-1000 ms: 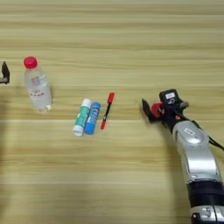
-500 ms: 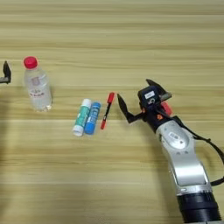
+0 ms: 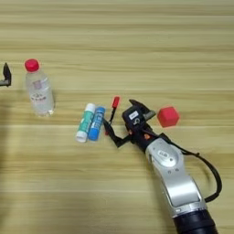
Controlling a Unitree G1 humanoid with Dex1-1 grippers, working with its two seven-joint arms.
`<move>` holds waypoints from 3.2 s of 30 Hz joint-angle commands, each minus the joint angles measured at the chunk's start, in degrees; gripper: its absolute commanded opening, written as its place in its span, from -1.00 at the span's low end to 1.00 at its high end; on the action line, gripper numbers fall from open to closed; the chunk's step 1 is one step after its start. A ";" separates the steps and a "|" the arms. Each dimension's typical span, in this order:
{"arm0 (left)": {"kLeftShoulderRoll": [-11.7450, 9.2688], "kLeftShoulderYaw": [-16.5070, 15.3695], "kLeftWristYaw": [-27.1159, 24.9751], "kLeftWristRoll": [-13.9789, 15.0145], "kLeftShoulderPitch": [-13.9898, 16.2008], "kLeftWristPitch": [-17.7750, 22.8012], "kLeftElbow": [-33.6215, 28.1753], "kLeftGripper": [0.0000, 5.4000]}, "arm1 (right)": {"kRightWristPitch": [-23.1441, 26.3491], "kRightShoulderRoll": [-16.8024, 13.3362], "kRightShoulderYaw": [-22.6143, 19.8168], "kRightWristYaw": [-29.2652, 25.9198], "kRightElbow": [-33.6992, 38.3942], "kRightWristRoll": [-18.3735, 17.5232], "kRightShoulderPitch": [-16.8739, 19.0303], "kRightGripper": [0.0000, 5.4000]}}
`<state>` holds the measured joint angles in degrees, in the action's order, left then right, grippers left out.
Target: Move the objects on the table
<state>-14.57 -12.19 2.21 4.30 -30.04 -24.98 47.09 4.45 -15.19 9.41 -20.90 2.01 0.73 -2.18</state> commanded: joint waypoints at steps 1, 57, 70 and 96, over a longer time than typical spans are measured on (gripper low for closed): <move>0.06 0.09 0.26 -0.40 0.33 1.14 -0.73 1.00 | 0.19 0.21 0.19 0.02 -2.08 0.62 -0.62 0.99; -0.22 -0.12 -0.04 -0.28 0.22 1.10 -0.41 1.00 | 8.03 1.80 -4.04 5.56 -9.69 2.52 -3.29 0.99; -0.07 -0.02 0.10 -0.37 0.33 1.16 -0.72 1.00 | 10.64 3.62 -6.36 4.54 -10.29 -1.88 -4.63 0.99; -0.16 -0.09 -0.06 -0.22 0.46 1.36 -0.98 1.00 | 15.35 7.11 -7.52 4.61 -18.53 -5.64 -12.27 0.99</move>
<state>-14.55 -12.24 2.15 4.33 -29.93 -24.66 46.62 18.36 -8.24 2.15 -16.68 -13.69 -5.06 -14.12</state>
